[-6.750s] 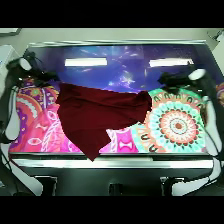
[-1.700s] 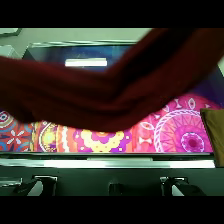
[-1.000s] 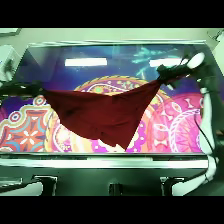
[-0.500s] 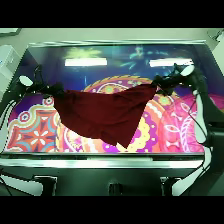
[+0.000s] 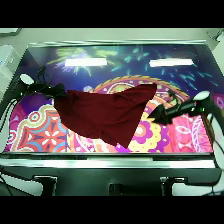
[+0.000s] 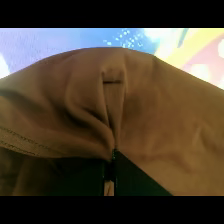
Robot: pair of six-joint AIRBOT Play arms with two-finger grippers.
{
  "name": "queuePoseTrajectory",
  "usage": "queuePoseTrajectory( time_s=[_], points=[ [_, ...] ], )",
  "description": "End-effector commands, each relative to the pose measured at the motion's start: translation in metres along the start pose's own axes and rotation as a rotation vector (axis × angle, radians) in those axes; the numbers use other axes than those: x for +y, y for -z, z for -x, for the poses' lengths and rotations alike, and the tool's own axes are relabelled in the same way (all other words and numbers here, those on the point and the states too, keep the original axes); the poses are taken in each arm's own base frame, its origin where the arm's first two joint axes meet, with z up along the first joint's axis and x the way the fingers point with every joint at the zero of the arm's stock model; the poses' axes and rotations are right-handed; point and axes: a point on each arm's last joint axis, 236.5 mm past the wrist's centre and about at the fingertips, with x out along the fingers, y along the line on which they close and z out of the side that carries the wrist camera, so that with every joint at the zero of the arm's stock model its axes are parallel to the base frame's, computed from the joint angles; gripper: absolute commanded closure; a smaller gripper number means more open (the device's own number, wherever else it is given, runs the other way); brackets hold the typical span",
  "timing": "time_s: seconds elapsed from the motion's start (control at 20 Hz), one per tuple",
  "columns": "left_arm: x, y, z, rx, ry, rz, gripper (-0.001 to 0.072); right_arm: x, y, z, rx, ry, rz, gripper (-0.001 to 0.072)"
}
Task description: Fold the clothes and pants, and hang the long-sleeved shirts on hangers.
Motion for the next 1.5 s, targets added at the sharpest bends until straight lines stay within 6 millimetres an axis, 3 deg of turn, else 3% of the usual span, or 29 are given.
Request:
queuePoseTrajectory(
  time_s=[0.0,0.1,0.3,0.6,1.25,1.45],
  points=[
    [-0.003,0.003,0.000,0.012,0.012,0.005,0.0685,-0.020,0.064,-0.051,0.011,-0.009,-0.023,0.0198],
    [-0.003,0.003,0.000,0.014,0.012,0.005,0.0685,-0.024,0.071,-0.064,-0.036,-0.013,-0.029,0.0175],
    [-0.003,0.003,0.000,0.014,0.012,0.005,0.0685,-0.014,0.079,-0.088,-0.021,-0.022,0.008,0.0175],
    [-0.004,0.005,0.000,0.022,0.015,0.007,0.0685,-0.007,0.073,-0.125,-0.052,0.072,0.055,0.0169],
    [-0.004,0.005,0.000,0.021,0.015,0.006,0.0685,-0.016,0.060,-0.136,-0.088,0.075,-0.053,0.0177],
    [-0.004,0.005,0.000,0.021,0.014,0.006,0.0685,-0.021,0.065,-0.139,-0.074,0.076,-0.098,0.0179]
  ],
)
